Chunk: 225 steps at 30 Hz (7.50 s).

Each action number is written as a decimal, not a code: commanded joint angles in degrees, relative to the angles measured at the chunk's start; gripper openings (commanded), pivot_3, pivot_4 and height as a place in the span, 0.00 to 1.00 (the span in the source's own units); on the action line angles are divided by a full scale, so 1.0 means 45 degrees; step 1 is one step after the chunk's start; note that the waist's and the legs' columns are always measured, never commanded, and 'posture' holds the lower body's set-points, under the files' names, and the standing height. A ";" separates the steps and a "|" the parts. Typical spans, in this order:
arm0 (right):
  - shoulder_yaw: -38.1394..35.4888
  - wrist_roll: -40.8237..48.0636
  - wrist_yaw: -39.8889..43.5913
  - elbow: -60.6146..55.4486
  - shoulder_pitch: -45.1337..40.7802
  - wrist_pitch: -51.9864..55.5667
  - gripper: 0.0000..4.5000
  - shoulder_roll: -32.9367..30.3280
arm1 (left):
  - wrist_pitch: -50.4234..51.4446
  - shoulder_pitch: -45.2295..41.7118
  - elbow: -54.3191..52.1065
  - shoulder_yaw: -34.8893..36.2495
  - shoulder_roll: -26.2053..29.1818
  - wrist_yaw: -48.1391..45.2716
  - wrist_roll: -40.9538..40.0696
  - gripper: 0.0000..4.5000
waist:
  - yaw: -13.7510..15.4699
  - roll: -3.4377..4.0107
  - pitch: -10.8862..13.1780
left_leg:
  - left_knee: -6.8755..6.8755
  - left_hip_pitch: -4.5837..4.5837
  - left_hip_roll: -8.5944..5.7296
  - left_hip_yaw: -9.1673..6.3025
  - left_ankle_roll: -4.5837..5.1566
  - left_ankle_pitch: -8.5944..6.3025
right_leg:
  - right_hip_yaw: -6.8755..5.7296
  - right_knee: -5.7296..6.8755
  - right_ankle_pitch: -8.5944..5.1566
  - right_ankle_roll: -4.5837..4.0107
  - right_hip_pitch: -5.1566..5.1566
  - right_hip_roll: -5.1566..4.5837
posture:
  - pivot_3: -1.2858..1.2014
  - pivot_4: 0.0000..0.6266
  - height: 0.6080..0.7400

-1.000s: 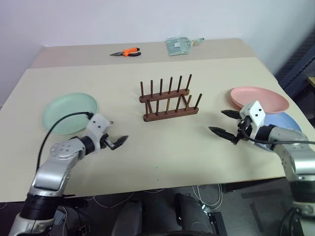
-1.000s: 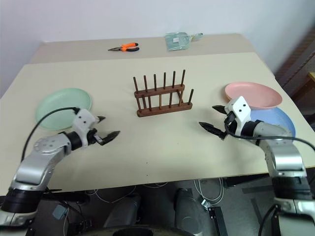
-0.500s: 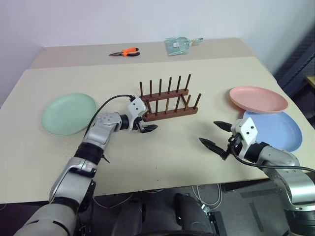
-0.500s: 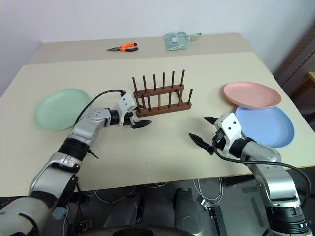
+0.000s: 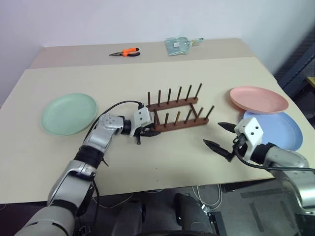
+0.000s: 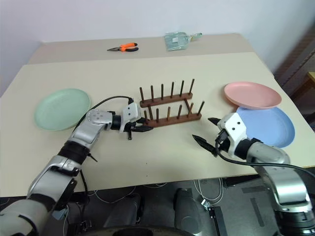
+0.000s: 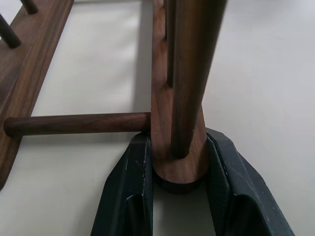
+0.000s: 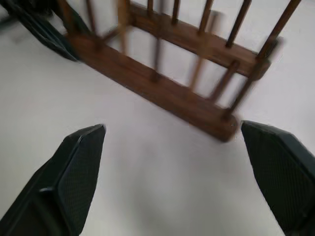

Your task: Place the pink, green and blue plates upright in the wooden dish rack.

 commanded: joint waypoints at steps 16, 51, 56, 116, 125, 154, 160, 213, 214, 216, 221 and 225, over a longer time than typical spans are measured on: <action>0.0689 -0.0719 0.0901 -0.0394 0.1326 -0.0260 0.00 -0.0712 | 0.6342 0.4362 -0.7620 0.1981 0.3083 0.0863 -0.2255 0.56 | -0.0106 0.0016 -0.0009 | -0.0037 0.0022 0.0037 0.0007 0.0011 -0.0008 | -0.0004 0.0012 -0.0046 0.0003 0.0011 0.0010 | 0.52 0.24 1.00; 0.1002 -0.6755 -0.0698 0.6057 -0.3433 -0.5522 0.67 -0.4053 | 0.5307 0.3852 -0.8367 -0.0239 -0.0630 0.6026 -0.1011 0.35 | 0.0157 0.0058 -0.0101 | 0.0005 0.0029 0.0000 -0.0005 0.0002 -0.0002 | -0.0007 -0.0015 -0.0054 0.0002 0.0054 0.0004 | 0.52 0.24 1.00; 0.2887 -0.9009 -0.2084 1.0412 -0.5412 -0.7743 0.67 -0.4062 | 0.5440 0.3383 -0.8269 -0.0217 -0.1234 0.6183 -0.1192 0.35 | 0.0096 0.0075 -0.0092 | 0.0018 0.0020 -0.0004 0.0019 0.0004 -0.0001 | 0.0005 -0.0020 -0.0052 -0.0004 0.0055 -0.0003 | 0.52 0.24 1.00; 0.0897 0.1687 -0.0178 0.1955 -1.0014 -0.1380 0.98 -0.0928 | 0.7549 0.1328 -0.5456 1.0392 -0.0674 1.8129 0.0124 1.00 | -0.0076 0.0084 -0.0061 | -0.0011 -0.0006 -0.0005 -0.0049 0.0001 0.0000 | -0.0024 -0.0016 -0.0012 0.0035 0.0021 0.0009 | 0.52 0.24 1.00; 0.2636 0.1167 0.0111 0.1055 -0.9347 -0.1353 0.99 0.0616 | 1.1567 0.1028 -0.5849 1.3258 -0.2187 1.9297 -0.1589 0.95 | 0.0231 -0.0019 -0.0072 | 0.0010 -0.0015 -0.0024 -0.0079 -0.0033 0.0017 | -0.0036 -0.0009 0.0001 0.0047 0.0031 0.0001 | 0.52 0.24 1.00; 0.7720 -0.8776 -0.1303 0.4282 -1.0898 -0.6982 1.00 0.1853 | 1.0824 -0.2300 -0.9947 0.7695 -0.4256 1.6551 -0.5664 0.00 | -0.0059 -0.0089 -0.0041 | -0.0027 -0.0017 -0.0012 -0.0067 -0.0078 0.0040 | -0.0036 -0.0007 0.0006 0.0036 0.0000 0.0008 | 0.52 0.24 1.00; 0.7448 -0.9148 -0.1234 0.4617 -1.0691 -0.7337 0.37 0.2070 | 1.1401 -0.2275 -1.0209 0.8103 -0.4703 1.6822 -0.6640 0.00 | -0.0038 -0.0090 -0.0040 | -0.0026 -0.0023 -0.0014 -0.0068 -0.0078 0.0041 | -0.0034 -0.0012 0.0006 0.0035 0.0001 0.0008 | 0.52 0.24 1.00; -0.0273 0.4872 -0.3302 0.0568 -1.0005 0.2789 0.64 0.0851 | 0.7178 0.5973 -1.2138 0.2097 0.1519 0.6713 -0.5543 0.79 | -0.0027 0.0014 0.0001 | -0.0050 -0.0044 -0.0006 -0.0067 -0.0037 0.0022 | -0.0021 -0.0019 -0.0077 -0.0034 -0.0019 0.0016 | 0.52 0.24 1.00; -0.0846 0.5271 -0.3031 0.0627 -0.9847 0.2916 0.64 0.0489 | 0.7133 0.5892 -1.2046 0.2012 0.1512 0.6664 -0.5488 0.79 | -0.0019 0.0012 0.0001 | -0.0048 -0.0041 -0.0005 -0.0066 -0.0033 0.0020 | -0.0021 -0.0022 -0.0080 -0.0029 -0.0014 0.0016 | 0.52 0.24 1.00; -0.2317 0.5816 -0.2679 0.0925 -0.9135 0.3200 0.77 -0.0246 | 0.6994 0.5665 -1.1769 0.1759 0.1430 0.6565 -0.5319 0.79 | 0.0036 0.0003 0.0002 | -0.0043 -0.0031 -0.0003 -0.0066 -0.0032 0.0019 | -0.0022 -0.0025 -0.0082 -0.0028 0.0002 0.0015 | 0.52 0.24 1.00; -0.3986 0.3883 -0.2334 0.1727 -0.5584 0.2923 0.99 -0.1815 | 0.6878 0.5124 -1.1368 0.1098 0.0991 0.6299 -0.5145 0.79 | 0.0206 -0.0003 0.0001 | -0.0029 -0.0029 -0.0005 -0.0054 -0.0021 0.0012 | -0.0022 -0.0049 -0.0085 -0.0028 0.0025 0.0008 | 0.52 0.24 1.00; -0.3172 0.1573 -0.1878 0.1702 -0.1792 0.2080 0.99 -0.2335 | 0.6779 0.4801 -1.1132 0.0491 0.0760 0.6020 -0.4873 0.79 | 0.0289 0.0006 -0.0001 | -0.0033 -0.0030 -0.0004 -0.0056 -0.0017 0.0010 | -0.0026 -0.0047 -0.0090 -0.0026 0.0027 0.0008 | 0.52 0.24 1.00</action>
